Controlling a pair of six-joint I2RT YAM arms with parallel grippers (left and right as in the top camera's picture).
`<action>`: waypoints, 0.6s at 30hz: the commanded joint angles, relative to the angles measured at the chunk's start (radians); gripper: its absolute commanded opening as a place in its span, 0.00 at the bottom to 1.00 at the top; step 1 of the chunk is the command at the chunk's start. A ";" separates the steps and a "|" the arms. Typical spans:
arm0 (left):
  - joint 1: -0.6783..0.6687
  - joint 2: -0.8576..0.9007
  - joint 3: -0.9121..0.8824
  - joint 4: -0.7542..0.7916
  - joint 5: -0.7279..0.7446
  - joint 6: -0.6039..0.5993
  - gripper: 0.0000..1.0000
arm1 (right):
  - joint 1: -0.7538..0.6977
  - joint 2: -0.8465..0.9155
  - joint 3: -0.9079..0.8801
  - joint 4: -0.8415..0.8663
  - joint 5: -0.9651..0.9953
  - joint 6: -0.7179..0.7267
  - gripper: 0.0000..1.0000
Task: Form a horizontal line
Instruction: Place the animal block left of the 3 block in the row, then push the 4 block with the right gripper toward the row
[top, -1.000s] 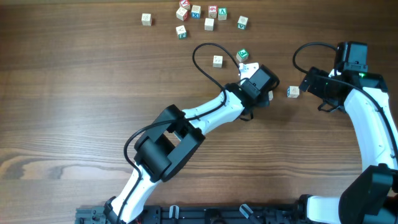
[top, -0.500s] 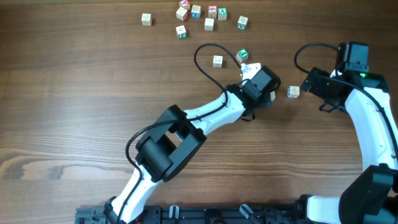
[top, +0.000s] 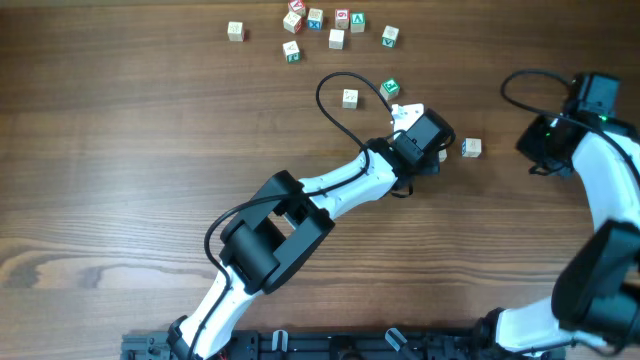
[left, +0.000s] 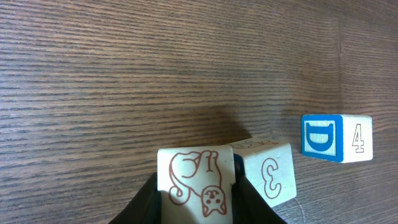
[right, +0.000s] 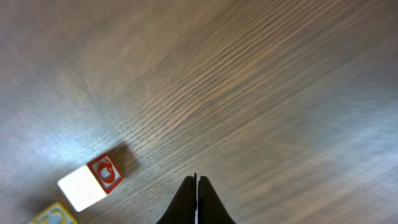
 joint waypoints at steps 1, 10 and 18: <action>-0.009 0.045 -0.016 -0.009 0.004 -0.002 0.16 | 0.003 0.096 0.005 0.006 -0.026 -0.041 0.05; -0.010 0.048 -0.016 -0.002 0.004 -0.003 0.17 | 0.003 0.125 0.005 0.054 -0.154 -0.113 0.04; -0.010 0.077 -0.016 0.056 0.009 -0.010 0.20 | 0.003 0.125 0.004 0.049 -0.160 -0.119 0.04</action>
